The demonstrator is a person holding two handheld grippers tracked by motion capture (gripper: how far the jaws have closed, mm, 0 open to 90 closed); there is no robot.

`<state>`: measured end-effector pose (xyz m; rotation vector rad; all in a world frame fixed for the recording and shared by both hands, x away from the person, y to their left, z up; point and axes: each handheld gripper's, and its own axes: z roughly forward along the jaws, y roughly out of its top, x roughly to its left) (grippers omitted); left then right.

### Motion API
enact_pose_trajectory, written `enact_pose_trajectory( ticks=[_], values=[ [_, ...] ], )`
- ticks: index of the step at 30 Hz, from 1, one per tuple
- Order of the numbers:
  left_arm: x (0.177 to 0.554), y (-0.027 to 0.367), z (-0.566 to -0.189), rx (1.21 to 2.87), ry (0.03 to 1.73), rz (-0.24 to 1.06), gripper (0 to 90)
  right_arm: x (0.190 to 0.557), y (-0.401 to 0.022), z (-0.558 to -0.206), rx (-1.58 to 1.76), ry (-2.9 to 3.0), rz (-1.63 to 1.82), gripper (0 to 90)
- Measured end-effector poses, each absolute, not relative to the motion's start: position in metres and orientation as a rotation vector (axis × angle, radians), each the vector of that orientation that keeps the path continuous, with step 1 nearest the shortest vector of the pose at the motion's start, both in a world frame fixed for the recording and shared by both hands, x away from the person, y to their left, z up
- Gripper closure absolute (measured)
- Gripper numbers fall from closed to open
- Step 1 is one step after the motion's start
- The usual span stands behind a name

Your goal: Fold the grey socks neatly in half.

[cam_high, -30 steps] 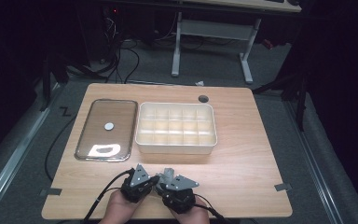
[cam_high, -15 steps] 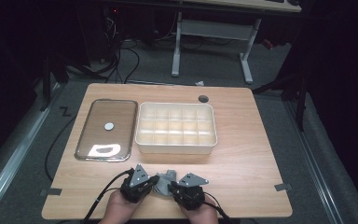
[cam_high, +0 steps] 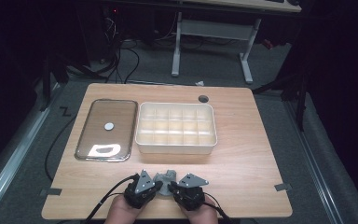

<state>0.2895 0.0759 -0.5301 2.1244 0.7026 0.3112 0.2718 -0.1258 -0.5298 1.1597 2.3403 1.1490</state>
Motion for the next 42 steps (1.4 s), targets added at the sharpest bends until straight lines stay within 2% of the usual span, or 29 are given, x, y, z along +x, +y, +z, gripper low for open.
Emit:
enact_pose_trajectory(
  ticks=[4,13,18,23,26,28,42],
  values=[
    [0.289,0.078,-0.532,2.118,0.686,0.317,87.9,0.272,-0.128,-0.523,1.171,2.335,1.153,77.3],
    [0.291,0.079,-0.533,2.112,0.691,0.298,87.7,0.272,-0.138,-0.521,1.337,2.317,1.199,56.5],
    [0.29,0.079,-0.533,2.112,0.691,0.298,87.4,0.276,-0.133,-0.527,1.367,2.356,1.162,55.5],
    [0.29,0.079,-0.533,2.11,0.692,0.301,87.2,0.278,-0.134,-0.529,1.411,2.356,1.185,60.1],
    [0.29,0.079,-0.533,2.11,0.691,0.303,87.2,0.277,-0.134,-0.528,1.392,2.372,1.199,73.5],
    [0.29,0.079,-0.533,2.11,0.691,0.303,87.2,0.275,-0.133,-0.526,1.364,2.366,1.192,79.1],
    [0.29,0.078,-0.533,2.109,0.693,0.301,87.2,0.264,-0.119,-0.504,1.221,2.348,1.214,81.2]
  ],
)
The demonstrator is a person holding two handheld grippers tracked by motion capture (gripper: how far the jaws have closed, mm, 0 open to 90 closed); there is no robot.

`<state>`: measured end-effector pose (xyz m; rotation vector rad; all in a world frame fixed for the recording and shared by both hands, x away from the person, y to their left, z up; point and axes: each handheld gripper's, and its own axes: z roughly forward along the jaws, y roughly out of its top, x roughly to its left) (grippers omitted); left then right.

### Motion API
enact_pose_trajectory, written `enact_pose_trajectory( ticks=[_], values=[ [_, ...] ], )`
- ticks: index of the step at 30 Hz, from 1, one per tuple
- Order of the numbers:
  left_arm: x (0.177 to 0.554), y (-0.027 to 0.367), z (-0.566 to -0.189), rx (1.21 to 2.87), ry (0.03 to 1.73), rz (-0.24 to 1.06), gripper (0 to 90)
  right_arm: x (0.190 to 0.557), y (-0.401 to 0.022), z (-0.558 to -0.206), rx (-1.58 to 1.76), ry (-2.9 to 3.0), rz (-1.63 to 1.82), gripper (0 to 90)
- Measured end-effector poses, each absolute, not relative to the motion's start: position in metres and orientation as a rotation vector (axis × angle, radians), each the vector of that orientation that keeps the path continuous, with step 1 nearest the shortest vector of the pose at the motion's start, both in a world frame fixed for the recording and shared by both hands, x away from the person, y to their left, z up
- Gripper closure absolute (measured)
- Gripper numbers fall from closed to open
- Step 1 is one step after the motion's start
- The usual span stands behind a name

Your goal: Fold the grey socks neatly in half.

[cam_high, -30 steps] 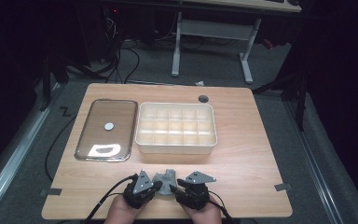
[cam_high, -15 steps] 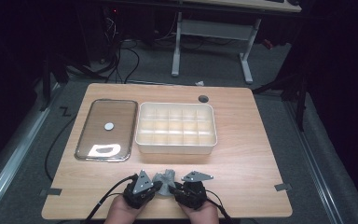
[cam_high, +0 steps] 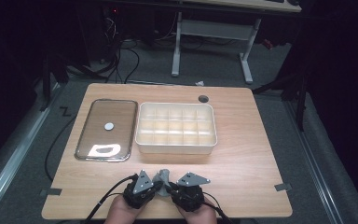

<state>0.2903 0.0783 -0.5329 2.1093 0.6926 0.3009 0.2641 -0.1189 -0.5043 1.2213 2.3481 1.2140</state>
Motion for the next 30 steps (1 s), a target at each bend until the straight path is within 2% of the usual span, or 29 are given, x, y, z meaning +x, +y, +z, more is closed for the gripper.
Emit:
enact_pose_trajectory(
  ticks=[4,10,15,20,22,26,30],
  values=[
    [0.29,0.078,-0.533,2.11,0.694,0.3,87.2,0.265,-0.117,-0.503,1.197,2.355,1.206,80.0],
    [0.29,0.078,-0.533,2.11,0.694,0.299,87.2,0.266,-0.135,-0.499,1.233,2.291,1.227,68.5],
    [0.291,0.078,-0.533,2.111,0.694,0.3,87.1,0.269,-0.151,-0.501,1.276,2.225,1.184,64.2],
    [0.291,0.078,-0.533,2.111,0.693,0.3,87.1,0.272,-0.153,-0.509,1.314,2.197,1.084,71.0],
    [0.29,0.078,-0.533,2.11,0.693,0.3,87.1,0.272,-0.151,-0.513,1.327,2.204,1.07,78.8],
    [0.29,0.078,-0.533,2.11,0.693,0.3,87.0,0.271,-0.146,-0.518,1.278,2.232,1.063,79.9],
    [0.29,0.078,-0.533,2.11,0.693,0.302,87.0,0.269,-0.142,-0.519,1.266,2.235,1.062,88.0]
  ],
)
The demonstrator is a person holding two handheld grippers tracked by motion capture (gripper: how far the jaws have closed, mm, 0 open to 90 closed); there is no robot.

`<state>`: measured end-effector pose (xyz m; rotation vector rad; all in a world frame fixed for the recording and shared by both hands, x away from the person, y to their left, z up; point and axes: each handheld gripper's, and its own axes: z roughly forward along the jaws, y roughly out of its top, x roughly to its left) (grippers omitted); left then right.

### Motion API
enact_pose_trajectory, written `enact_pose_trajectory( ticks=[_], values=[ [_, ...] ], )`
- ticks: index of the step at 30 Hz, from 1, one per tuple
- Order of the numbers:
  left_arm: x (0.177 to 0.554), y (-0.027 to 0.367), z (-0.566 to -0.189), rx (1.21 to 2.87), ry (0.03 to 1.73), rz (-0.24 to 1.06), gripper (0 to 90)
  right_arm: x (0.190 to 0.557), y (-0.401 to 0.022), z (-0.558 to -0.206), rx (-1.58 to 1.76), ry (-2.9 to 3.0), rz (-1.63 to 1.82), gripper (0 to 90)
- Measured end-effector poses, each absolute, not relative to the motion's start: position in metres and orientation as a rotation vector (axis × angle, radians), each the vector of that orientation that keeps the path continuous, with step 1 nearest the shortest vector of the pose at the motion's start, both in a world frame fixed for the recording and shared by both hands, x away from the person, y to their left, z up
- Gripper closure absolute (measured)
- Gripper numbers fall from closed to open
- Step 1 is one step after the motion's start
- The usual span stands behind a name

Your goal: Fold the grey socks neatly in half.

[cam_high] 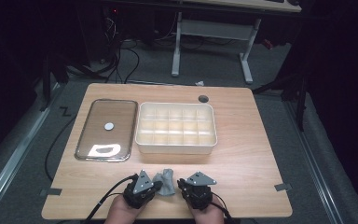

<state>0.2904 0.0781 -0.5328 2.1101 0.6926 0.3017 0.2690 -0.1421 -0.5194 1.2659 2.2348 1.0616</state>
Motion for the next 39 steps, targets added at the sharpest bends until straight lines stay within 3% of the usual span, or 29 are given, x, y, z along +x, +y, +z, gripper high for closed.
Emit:
enact_pose_trajectory(
  ticks=[32,39],
  values=[
    [0.288,0.076,-0.532,2.113,0.686,0.335,86.3,0.272,-0.109,-0.512,1.15,2.307,1.135,90.0],
    [0.29,0.089,-0.524,2.036,0.724,0.246,79.9,0.272,-0.116,-0.516,1.178,2.301,1.127,90.0]
  ],
)
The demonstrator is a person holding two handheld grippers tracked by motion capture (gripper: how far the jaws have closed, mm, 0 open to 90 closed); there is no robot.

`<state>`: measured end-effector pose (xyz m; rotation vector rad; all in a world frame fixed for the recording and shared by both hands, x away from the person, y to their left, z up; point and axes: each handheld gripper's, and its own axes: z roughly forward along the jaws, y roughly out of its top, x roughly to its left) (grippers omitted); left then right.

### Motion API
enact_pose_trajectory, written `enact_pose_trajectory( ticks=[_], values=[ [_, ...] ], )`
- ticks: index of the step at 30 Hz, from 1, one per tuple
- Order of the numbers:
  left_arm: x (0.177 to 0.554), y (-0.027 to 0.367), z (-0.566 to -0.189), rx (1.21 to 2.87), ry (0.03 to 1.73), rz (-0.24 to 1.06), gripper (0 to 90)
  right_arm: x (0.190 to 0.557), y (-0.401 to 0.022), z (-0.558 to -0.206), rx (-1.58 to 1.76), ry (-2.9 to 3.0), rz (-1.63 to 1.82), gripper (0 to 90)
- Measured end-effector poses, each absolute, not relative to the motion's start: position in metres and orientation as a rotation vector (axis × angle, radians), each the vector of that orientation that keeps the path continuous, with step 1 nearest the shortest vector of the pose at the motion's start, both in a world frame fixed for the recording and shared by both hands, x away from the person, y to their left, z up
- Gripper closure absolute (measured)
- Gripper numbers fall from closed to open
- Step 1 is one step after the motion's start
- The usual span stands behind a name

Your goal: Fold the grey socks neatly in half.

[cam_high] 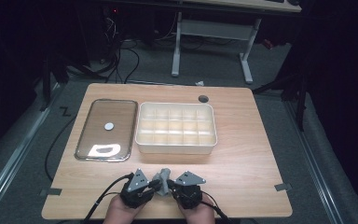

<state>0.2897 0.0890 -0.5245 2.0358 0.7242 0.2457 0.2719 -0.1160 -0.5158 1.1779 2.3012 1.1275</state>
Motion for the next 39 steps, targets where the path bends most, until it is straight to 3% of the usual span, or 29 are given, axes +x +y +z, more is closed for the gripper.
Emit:
enact_pose_trajectory(
  ticks=[4,9,39],
  values=[
    [0.291,0.108,-0.516,1.985,0.761,0.279,81.8,0.271,-0.119,-0.517,1.182,2.299,1.133,90.0],
    [0.298,0.117,-0.522,2.04,0.838,0.307,85.1,0.269,-0.121,-0.516,1.188,2.293,1.142,90.0],
    [0.289,0.061,-0.528,2.148,0.717,0.252,89.8,0.273,-0.128,-0.509,1.188,2.273,1.141,89.3]
  ],
)
